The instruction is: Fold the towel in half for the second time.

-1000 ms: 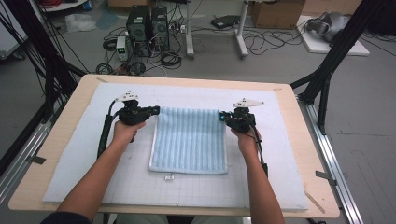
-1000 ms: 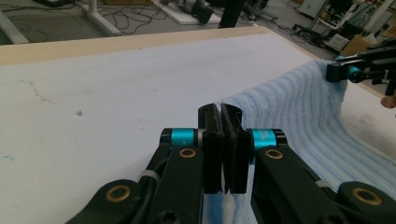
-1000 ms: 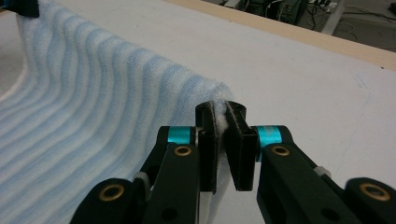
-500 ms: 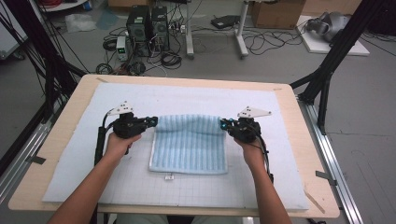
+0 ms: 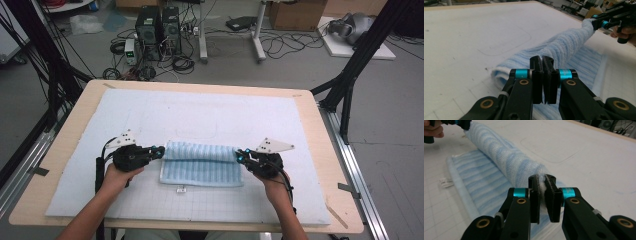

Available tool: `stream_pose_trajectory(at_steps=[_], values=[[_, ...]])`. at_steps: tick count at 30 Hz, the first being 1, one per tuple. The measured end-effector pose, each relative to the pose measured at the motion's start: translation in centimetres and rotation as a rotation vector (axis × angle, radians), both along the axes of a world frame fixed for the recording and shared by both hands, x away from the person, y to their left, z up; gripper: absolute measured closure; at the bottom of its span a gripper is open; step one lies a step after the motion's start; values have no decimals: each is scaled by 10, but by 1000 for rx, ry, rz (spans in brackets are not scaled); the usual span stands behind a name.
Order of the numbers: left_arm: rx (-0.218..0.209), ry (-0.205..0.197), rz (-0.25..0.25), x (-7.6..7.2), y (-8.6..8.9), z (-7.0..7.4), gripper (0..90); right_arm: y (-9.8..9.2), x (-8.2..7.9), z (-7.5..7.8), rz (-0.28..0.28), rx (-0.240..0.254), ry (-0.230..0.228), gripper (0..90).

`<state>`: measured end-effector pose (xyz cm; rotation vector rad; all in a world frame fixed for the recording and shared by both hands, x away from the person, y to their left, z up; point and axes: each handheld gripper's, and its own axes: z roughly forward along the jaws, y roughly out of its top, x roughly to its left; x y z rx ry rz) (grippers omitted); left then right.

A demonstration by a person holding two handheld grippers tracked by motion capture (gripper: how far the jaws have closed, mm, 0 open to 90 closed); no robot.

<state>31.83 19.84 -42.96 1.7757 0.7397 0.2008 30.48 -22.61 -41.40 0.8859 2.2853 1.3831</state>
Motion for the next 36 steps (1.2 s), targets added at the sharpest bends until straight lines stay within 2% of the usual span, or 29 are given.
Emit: stream_pose_trajectory(at_steps=[5,10,11,14,16,19,21,23,25,28,31,36], values=[[28,9,-33,-14,-1,-4,863,-2,-12,-9,15,1,12,831],[53,24,-50,-24,1,-8,850,-2,-22,-14,36,-36,23,826],[52,31,-45,-25,2,-8,821,-2,-24,-14,37,-38,30,820],[2,51,-5,-24,6,-2,595,-2,-28,-16,40,-55,37,727],[-19,23,16,-24,7,5,571,-4,-31,-13,39,-27,44,650],[-31,22,25,-19,2,7,558,-7,-31,-4,25,38,17,635],[-8,35,15,-15,-8,5,564,-5,-27,1,21,58,10,633],[38,57,16,-11,-19,0,590,1,-21,1,17,49,11,634],[83,87,16,-9,-26,-7,610,10,-15,-5,30,15,36,634],[143,100,12,-10,-31,-13,630,20,-11,-18,57,-58,86,632],[170,118,15,-12,-31,-17,640,21,-12,-27,59,-118,106,625],[192,128,11,-16,-32,-19,648,14,-15,-30,46,-149,109,615]])
